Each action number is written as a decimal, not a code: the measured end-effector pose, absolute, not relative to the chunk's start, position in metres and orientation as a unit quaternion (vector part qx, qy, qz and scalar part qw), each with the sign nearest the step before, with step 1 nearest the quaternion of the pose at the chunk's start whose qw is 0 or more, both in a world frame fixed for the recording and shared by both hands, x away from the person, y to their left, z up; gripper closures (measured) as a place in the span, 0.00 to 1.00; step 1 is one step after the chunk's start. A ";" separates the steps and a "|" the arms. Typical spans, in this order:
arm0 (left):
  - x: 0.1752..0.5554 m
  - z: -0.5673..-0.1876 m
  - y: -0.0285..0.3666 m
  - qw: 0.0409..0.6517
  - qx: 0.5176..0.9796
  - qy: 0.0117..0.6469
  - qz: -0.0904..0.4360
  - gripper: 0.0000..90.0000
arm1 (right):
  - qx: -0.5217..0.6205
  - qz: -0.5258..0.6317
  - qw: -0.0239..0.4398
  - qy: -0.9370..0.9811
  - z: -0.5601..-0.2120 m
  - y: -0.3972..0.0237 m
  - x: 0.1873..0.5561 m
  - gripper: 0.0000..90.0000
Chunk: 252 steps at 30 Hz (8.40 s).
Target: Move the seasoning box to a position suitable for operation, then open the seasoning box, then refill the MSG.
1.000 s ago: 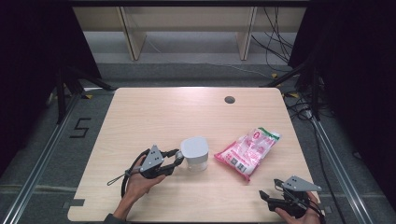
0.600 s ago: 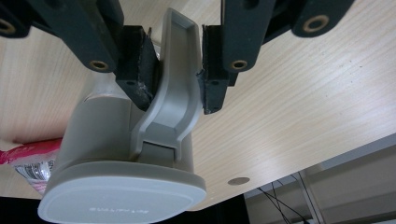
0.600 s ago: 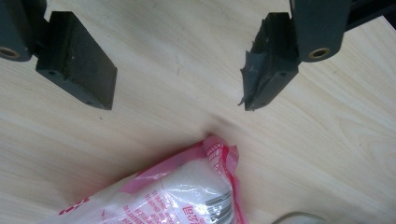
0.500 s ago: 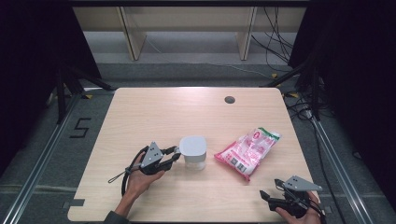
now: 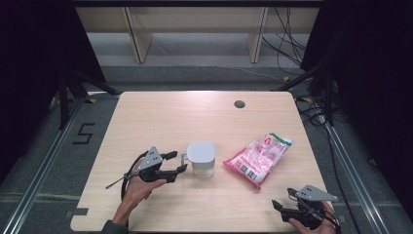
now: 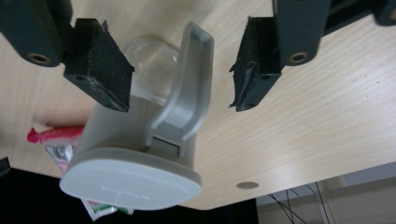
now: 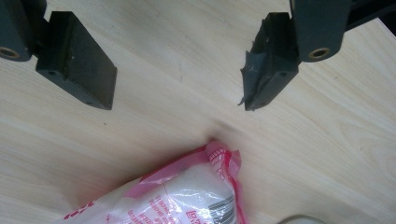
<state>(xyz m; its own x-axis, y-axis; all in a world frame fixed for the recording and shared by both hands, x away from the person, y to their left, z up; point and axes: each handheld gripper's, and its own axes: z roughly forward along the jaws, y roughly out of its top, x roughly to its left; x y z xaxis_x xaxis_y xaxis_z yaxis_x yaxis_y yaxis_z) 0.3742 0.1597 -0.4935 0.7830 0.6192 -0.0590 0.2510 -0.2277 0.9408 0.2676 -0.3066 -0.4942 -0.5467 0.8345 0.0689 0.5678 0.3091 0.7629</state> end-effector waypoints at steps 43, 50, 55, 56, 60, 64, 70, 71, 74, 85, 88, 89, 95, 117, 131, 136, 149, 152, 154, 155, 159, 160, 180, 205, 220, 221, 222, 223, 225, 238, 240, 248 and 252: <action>0.376 -0.455 0.132 0.566 0.746 0.280 0.211 0.99 | 0.441 0.376 0.167 0.798 -0.495 -0.300 0.270 0.30; 0.378 -0.456 0.132 0.570 0.744 0.282 0.206 0.99 | 0.438 0.385 0.172 0.794 -0.494 -0.299 0.270 0.29; 0.378 -0.456 0.134 0.573 0.743 0.281 0.203 0.98 | 0.428 0.401 0.176 0.790 -0.491 -0.297 0.273 0.30; 0.379 -0.456 0.136 0.569 0.747 0.278 0.203 0.98 | 0.431 0.407 0.178 0.786 -0.490 -0.294 0.273 0.31; 0.378 -0.456 0.136 0.568 0.746 0.284 0.202 0.98 | 0.402 0.426 0.187 0.789 -0.484 -0.288 0.278 0.41; 0.378 -0.456 0.138 0.567 0.747 0.282 0.203 0.98 | 0.372 0.448 0.197 0.788 -0.475 -0.275 0.287 0.52; 0.378 -0.456 0.138 0.572 0.742 0.289 0.196 0.98 | 0.345 0.499 0.175 0.775 -0.466 -0.249 0.308 0.58; 0.377 -0.456 0.138 0.573 0.741 0.293 0.195 0.98 | 0.339 0.499 0.181 0.777 -0.464 -0.243 0.312 0.61; 0.378 -0.457 0.139 0.576 0.740 0.288 0.196 0.98 | 0.322 0.495 0.175 0.788 -0.462 -0.227 0.324 0.67; 0.379 -0.457 0.139 0.576 0.740 0.289 0.195 0.98 | 0.278 0.488 0.174 0.809 -0.458 -0.181 0.349 0.95; 0.378 -0.457 0.139 0.576 0.739 0.289 0.196 0.98 | 0.270 0.485 0.180 0.812 -0.458 -0.174 0.353 0.98; 0.379 -0.457 0.139 0.575 0.740 0.288 0.195 0.98 | 0.264 0.485 0.182 0.814 -0.457 -0.172 0.354 1.00; 0.379 -0.458 0.140 0.579 0.737 0.293 0.189 0.98 | 0.257 0.476 0.185 0.821 -0.456 -0.159 0.360 1.00; 0.380 -0.459 0.143 0.581 0.739 0.285 0.189 0.98 | 0.247 0.486 0.178 0.819 -0.448 -0.148 0.369 1.00; 0.374 -0.460 0.157 0.578 0.737 0.312 0.156 0.53 | 0.239 0.481 0.185 0.823 -0.443 -0.142 0.369 1.00; 0.361 -0.468 0.163 0.547 0.766 0.300 0.156 0.37 | 0.238 0.492 0.186 0.816 -0.442 -0.141 0.369 1.00; 0.335 -0.494 0.162 0.521 0.772 0.325 0.165 0.22 | 0.229 0.495 0.189 0.816 -0.431 -0.123 0.370 1.00; 0.324 -0.501 0.168 0.517 0.767 0.345 0.160 0.19 | 0.213 0.497 0.195 0.819 -0.429 -0.118 0.370 1.00; 0.318 -0.504 0.172 0.518 0.764 0.349 0.163 0.19 | 0.217 0.497 0.190 0.818 -0.427 -0.115 0.369 1.00; 0.315 -0.506 0.175 0.519 0.760 0.354 0.167 0.19 | 0.212 0.499 0.192 0.818 -0.427 -0.113 0.371 1.00; 0.310 -0.512 0.181 0.515 0.759 0.366 0.158 0.18 | 0.211 0.501 0.191 0.817 -0.425 -0.105 0.371 1.00; 0.309 -0.514 0.181 0.518 0.755 0.370 0.157 0.18 | 0.204 0.503 0.192 0.818 -0.425 -0.102 0.371 1.00; 0.302 -0.519 0.183 0.504 0.763 0.369 0.166 0.18 | 0.274 0.487 0.208 0.803 -0.436 -0.158 0.371 0.75; 0.304 -0.519 0.180 0.512 0.753 0.382 0.157 0.18 | 0.498 0.454 0.226 0.704 -0.468 -0.308 0.350 0.40; 0.308 -0.516 0.179 0.516 0.751 0.381 0.155 0.18 | 0.506 0.453 0.190 0.709 -0.486 -0.317 0.360 0.25; 0.308 -0.515 0.179 0.510 0.755 0.381 0.158 0.18 | 0.513 0.449 0.188 0.707 -0.486 -0.316 0.360 0.23; 0.309 -0.516 0.179 0.511 0.755 0.379 0.158 0.18 | 0.508 0.455 0.185 0.708 -0.486 -0.317 0.360 0.23; 0.310 -0.516 0.179 0.511 0.759 0.371 0.160 0.18 | 0.510 0.457 0.186 0.705 -0.488 -0.317 0.361 0.23; 0.311 -0.515 0.178 0.509 0.759 0.374 0.158 0.18 | 0.512 0.464 0.181 0.700 -0.491 -0.316 0.363 0.21; 0.312 -0.517 0.176 0.510 0.757 0.377 0.154 0.19 | 0.509 0.470 0.180 0.699 -0.495 -0.314 0.375 0.18; 0.312 -0.517 0.175 0.513 0.756 0.377 0.153 0.19 | 0.513 0.479 0.164 0.694 -0.496 -0.312 0.377 0.18; 0.308 -0.518 0.177 0.508 0.757 0.379 0.158 0.19 | 0.526 0.464 0.153 0.696 -0.499 -0.299 0.384 0.18; 0.307 -0.518 0.175 0.514 0.752 0.383 0.157 0.19 | 0.520 0.438 0.166 0.714 -0.502 -0.299 0.390 0.21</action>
<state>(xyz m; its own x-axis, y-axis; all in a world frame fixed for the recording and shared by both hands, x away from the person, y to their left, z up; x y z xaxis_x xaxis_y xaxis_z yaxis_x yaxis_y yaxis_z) 0.3067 0.1746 -0.5182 0.6571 0.7371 -0.1579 0.4149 -0.1788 0.8921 0.3898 -0.2989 -0.5020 -0.4042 0.8882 0.2185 0.5968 0.0751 0.7989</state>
